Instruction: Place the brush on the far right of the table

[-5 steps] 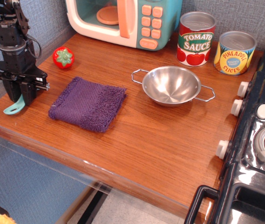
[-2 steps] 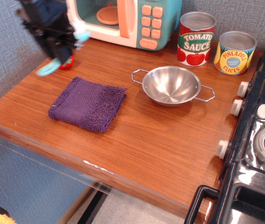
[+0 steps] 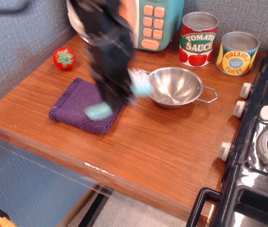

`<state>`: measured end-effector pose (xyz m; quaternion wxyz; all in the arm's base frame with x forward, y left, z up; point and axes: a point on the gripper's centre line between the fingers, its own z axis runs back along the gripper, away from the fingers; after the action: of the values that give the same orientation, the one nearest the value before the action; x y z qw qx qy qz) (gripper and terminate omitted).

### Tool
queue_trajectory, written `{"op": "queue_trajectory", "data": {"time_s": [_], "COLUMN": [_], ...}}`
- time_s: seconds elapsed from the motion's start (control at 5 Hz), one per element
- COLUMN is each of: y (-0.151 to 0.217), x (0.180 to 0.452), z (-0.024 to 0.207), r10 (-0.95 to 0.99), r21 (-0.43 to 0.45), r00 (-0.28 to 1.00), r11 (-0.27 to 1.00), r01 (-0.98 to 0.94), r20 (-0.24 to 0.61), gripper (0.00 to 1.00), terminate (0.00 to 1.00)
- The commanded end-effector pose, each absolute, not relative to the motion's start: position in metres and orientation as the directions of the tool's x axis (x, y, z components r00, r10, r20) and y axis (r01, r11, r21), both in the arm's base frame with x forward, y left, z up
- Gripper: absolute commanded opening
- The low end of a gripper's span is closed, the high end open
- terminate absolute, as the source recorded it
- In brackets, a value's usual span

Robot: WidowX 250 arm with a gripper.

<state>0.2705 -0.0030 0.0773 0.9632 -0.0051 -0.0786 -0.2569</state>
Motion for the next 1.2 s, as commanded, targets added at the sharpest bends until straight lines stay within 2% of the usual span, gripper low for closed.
{"op": "queue_trajectory", "data": {"time_s": [0.0, 0.2, 0.4, 0.6, 0.8, 1.0], "y": [-0.058, -0.072, -0.072, -0.069, -0.065, -0.057], "x": [0.258, 0.261, 0.260, 0.255, 0.249, 0.247], "z": [0.055, 0.042, 0.036, 0.034, 0.044, 0.069], "r10": [-0.466, -0.356, -0.242, -0.160, -0.187, -0.239], "r21": [0.046, -0.031, -0.060, -0.051, -0.041, -0.005], "r00": [0.881, 0.933, 0.970, 0.987, 0.982, 0.965], "r11": [0.885, 0.933, 0.968, 0.986, 0.981, 0.970], "r01": [0.464, 0.358, 0.243, 0.160, 0.188, 0.241], "r20": [0.083, 0.053, 0.023, 0.010, 0.031, 0.111], "gripper": [0.00, 0.00, 0.00, 0.00, 1.00, 1.00], "terminate": [0.00, 0.00, 0.00, 0.00, 0.00, 0.00]}}
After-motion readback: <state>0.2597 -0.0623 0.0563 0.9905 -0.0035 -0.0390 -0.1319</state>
